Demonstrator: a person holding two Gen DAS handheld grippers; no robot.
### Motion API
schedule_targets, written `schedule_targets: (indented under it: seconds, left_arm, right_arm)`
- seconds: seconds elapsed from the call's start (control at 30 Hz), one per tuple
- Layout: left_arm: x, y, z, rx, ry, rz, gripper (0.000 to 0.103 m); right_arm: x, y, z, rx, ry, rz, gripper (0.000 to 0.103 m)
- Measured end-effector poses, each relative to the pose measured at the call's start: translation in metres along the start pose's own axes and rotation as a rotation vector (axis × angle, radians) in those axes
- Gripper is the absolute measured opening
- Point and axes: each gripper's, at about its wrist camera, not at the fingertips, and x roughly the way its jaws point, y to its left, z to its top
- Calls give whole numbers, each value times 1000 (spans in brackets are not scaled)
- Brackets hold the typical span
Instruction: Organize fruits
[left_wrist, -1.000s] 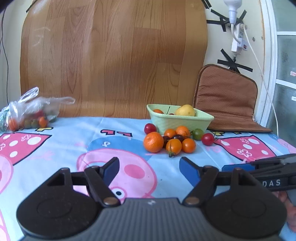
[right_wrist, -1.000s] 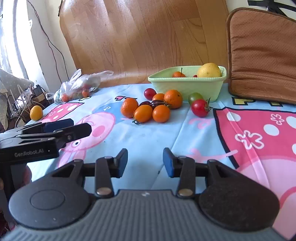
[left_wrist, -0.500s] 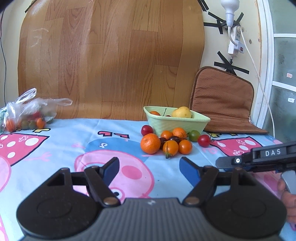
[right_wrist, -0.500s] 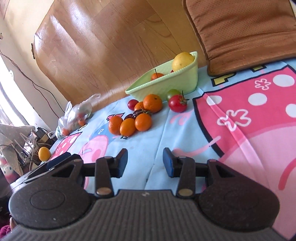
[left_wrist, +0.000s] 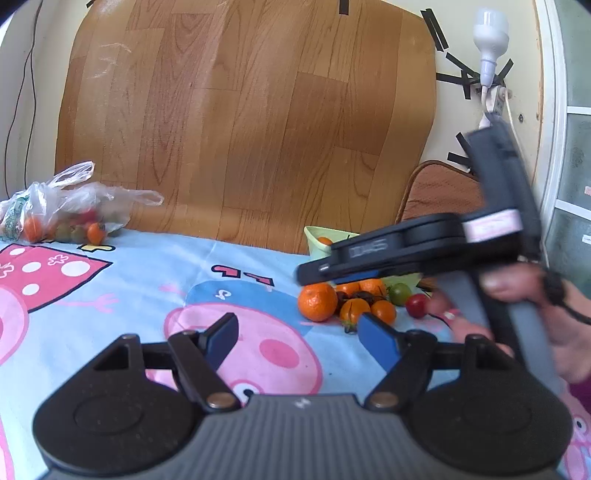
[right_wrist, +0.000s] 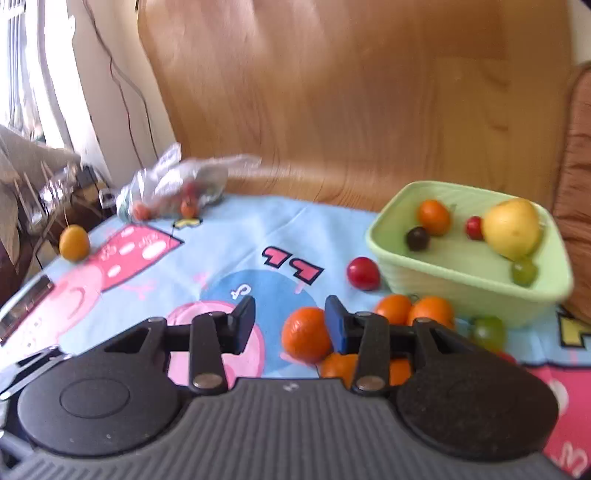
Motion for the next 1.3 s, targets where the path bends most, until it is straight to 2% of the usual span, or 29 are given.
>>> schedule_targets:
  seconds: [0.07,0.17,0.33,0.4,0.57,0.77,0.83,0.9,1.07,1.2,1.3]
  left_arm:
    - [0,1,0,-2,-3,-8,74]
    - [-1,4,1,-21,-10,-24,75]
    - [-5,16,2,-96,-32,-52,81]
    - [-5,19,2,-116,-28,-60,81]
    - [-5,19,2,-123,-26,-50,81]
    - [-5,11,1,-78,-25,-51,81]
    - [-5,6,1,-50,-25,-55,81]
    - [-5,2,0,-21,-26,-57,83]
    - [-5,-3,0,11,-25,-62,84]
    - [-4,-2,0,10,-17,-72,85]
    - [2,0,3,9,23,-103,85]
  right_arm:
    - [13,4,1,-65,19,-29,44]
    - [6,4,-3,-109,33,-27,32]
    - [-45,-2,-32,-45,81,179,29]
    - [-64,-3,-48,-46,71,204,29]
    - [-81,-14,-49,-24,-38,76,30]
    - [-45,-24,-29,16,-62,-52,30]
    - [-31,-24,-31,4,-38,-60,30]
    - [-25,-18,-36,-60,-52,-81,30]
    - [-50,-9,-56,-161,-57,-79,28]
    - [-79,-12,-82,-150,-32,-32,27]
    - [-95,-17,-98,-100,-37,-39,28]
